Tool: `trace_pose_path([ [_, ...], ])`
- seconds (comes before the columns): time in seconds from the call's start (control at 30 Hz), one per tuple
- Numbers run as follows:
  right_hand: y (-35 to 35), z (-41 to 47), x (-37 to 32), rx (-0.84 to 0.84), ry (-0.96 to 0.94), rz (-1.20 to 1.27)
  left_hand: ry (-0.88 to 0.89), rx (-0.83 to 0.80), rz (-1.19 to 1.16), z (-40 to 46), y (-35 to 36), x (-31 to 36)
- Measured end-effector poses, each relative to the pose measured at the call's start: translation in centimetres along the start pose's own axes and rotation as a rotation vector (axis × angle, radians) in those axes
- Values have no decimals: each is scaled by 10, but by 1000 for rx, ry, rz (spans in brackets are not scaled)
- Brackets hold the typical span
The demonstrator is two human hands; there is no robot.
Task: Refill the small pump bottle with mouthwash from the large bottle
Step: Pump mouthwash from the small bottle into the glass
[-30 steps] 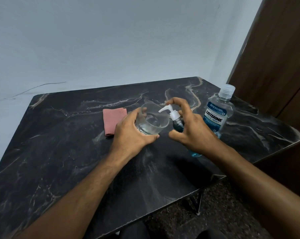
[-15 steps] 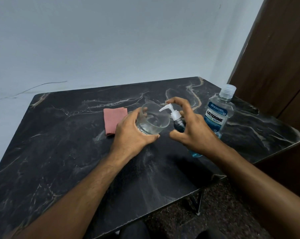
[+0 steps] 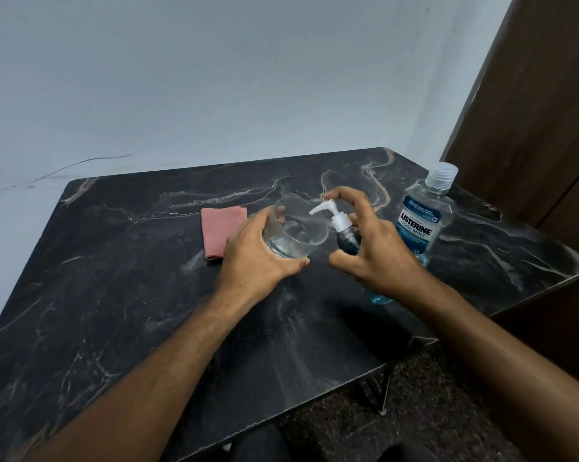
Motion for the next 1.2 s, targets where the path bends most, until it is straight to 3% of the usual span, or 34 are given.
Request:
trace_pose_path([
  [0.5,2,-2,-2,-13,20,-47,-10,6,9,0,0,0],
  [0.73,1,-5,-3,87,5,94,-47,4,7,1,1,-3],
  [0.93,-2,-8,-3,183,48,191,-190,52,-81,9,3,-4],
  [1.2,-2,-11,-2,148,135,258,-334,47,-108,36,13,-9],
])
Point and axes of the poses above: each hand's wrist, its own z-axis towards the middle knuckle, its own y-axis out of the palm, x = y × z, the point moved 1 cm from there along z, towards the middle knuckle, and after that the axes turned 13 degrees about z, right-handed, at the moved point
